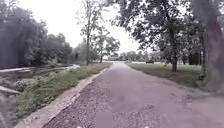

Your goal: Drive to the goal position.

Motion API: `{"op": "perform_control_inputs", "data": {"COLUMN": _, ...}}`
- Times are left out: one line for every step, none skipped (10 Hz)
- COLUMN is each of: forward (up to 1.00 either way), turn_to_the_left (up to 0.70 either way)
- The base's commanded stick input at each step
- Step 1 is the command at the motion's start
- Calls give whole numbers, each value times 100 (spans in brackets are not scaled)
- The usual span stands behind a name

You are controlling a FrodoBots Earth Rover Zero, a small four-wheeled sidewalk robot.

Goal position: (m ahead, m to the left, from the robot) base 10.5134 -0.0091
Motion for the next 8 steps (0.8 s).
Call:
{"op": "perform_control_inputs", "data": {"forward": 70, "turn_to_the_left": 0}}
{"op": "perform_control_inputs", "data": {"forward": 70, "turn_to_the_left": 0}}
{"op": "perform_control_inputs", "data": {"forward": 70, "turn_to_the_left": 0}}
{"op": "perform_control_inputs", "data": {"forward": 70, "turn_to_the_left": 0}}
{"op": "perform_control_inputs", "data": {"forward": 70, "turn_to_the_left": 0}}
{"op": "perform_control_inputs", "data": {"forward": 70, "turn_to_the_left": 0}}
{"op": "perform_control_inputs", "data": {"forward": 70, "turn_to_the_left": 0}}
{"op": "perform_control_inputs", "data": {"forward": 70, "turn_to_the_left": 0}}
